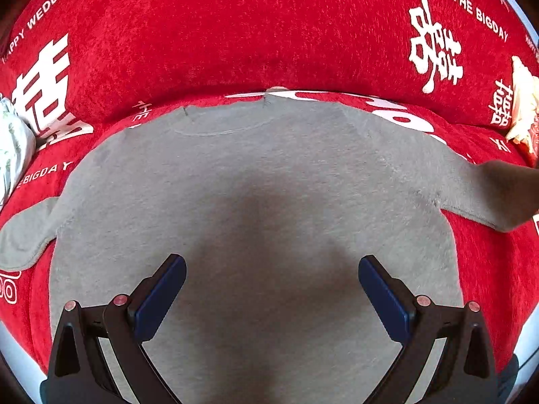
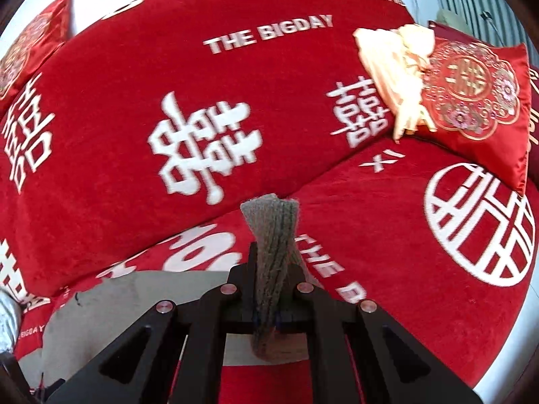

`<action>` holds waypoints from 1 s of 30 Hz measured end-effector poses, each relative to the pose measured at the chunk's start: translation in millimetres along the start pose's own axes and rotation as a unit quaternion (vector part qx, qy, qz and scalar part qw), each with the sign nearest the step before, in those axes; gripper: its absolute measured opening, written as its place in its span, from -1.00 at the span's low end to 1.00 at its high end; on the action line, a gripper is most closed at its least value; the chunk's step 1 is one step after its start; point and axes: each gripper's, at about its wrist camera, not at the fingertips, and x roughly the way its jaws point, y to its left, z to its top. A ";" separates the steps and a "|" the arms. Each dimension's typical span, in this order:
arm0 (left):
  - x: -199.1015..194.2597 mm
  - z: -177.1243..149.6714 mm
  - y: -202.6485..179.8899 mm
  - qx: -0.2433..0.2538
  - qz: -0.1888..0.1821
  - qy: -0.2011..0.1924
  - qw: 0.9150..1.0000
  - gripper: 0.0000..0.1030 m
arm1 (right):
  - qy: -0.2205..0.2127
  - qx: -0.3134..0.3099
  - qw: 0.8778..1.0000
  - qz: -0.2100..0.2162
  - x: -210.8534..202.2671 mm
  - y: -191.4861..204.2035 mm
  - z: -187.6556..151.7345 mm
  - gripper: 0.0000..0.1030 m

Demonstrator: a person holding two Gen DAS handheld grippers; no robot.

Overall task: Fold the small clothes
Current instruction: 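Lift the cuff with the right gripper and carry it across the sweatshirt body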

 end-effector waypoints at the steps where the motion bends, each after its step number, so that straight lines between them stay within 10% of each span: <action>1: -1.6 -1.0 3.6 0.000 -0.001 -0.004 1.000 1.00 | 0.002 -0.005 1.000 0.003 -0.3 11.4 -3.2 -0.88; 30: 1.4 -31.4 122.2 -0.076 -0.035 -0.006 0.996 1.00 | 0.046 -0.147 0.987 0.041 14.3 227.8 -71.9 -0.88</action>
